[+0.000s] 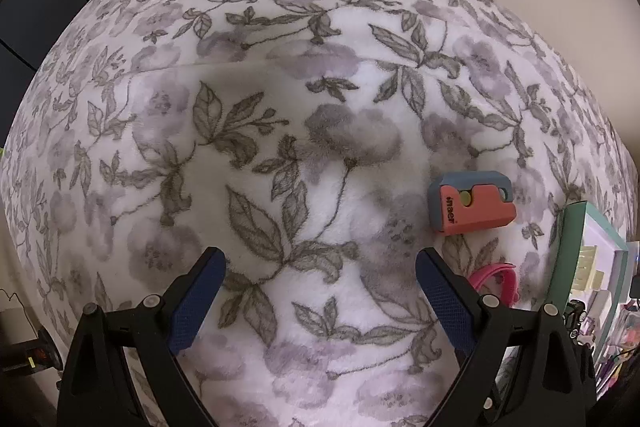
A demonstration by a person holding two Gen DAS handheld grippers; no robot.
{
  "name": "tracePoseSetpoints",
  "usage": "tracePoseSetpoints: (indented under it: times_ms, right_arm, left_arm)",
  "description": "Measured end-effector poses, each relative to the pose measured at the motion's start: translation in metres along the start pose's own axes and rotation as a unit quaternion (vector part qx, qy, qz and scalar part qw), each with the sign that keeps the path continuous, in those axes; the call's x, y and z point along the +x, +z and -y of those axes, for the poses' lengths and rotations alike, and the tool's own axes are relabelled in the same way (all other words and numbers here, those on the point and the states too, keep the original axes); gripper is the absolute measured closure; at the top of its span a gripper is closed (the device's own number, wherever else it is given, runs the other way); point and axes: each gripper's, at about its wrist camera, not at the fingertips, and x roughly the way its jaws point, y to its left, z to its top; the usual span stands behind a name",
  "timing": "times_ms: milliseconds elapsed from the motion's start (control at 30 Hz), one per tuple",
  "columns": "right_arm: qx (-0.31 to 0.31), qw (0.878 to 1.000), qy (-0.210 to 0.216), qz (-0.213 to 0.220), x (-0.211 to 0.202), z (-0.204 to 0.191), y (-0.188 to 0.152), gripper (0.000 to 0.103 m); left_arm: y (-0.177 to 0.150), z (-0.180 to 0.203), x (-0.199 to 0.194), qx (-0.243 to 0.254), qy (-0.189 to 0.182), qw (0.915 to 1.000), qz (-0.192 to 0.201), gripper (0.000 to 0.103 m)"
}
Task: Organize rigid objects
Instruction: 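Move both tools back toward the orange-blue case and pink watch band, then grasp the orange-blue case with left tool while right tool grasps the pink watch band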
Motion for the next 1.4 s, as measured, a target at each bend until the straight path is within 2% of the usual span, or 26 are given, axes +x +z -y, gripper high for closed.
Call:
tracePoseSetpoints:
  times_ms: [200,500,700,1100,1300,1400]
  right_arm:
    - [-0.006,1.0,0.001,-0.009,0.008,-0.003,-0.002,0.0]
    - [-0.016,1.0,-0.02,-0.018,0.019,-0.006,-0.004,0.001]
    - [-0.012,0.999,-0.033,-0.009,0.02,-0.002,-0.002,0.01]
    - [-0.005,1.0,-0.022,0.007,0.016,-0.001,0.001,0.02]
    - [-0.004,1.0,-0.013,0.013,0.014,0.002,0.005,0.038]
    - [0.0,1.0,-0.005,0.012,0.014,0.004,0.006,0.039]
  left_arm:
    - [0.002,0.0,0.004,0.001,0.0,1.0,-0.003,0.007]
    - [0.003,0.003,0.006,0.008,-0.012,0.9999,0.0,0.007]
    - [0.008,0.01,0.005,0.018,-0.021,0.9996,0.004,0.007]
    - [0.013,0.037,0.013,0.064,-0.035,0.9972,0.012,0.007]
    - [0.017,0.058,0.014,0.098,-0.036,0.9941,0.027,0.007]
    - [0.02,0.07,0.015,0.109,-0.035,0.9928,0.034,0.007]
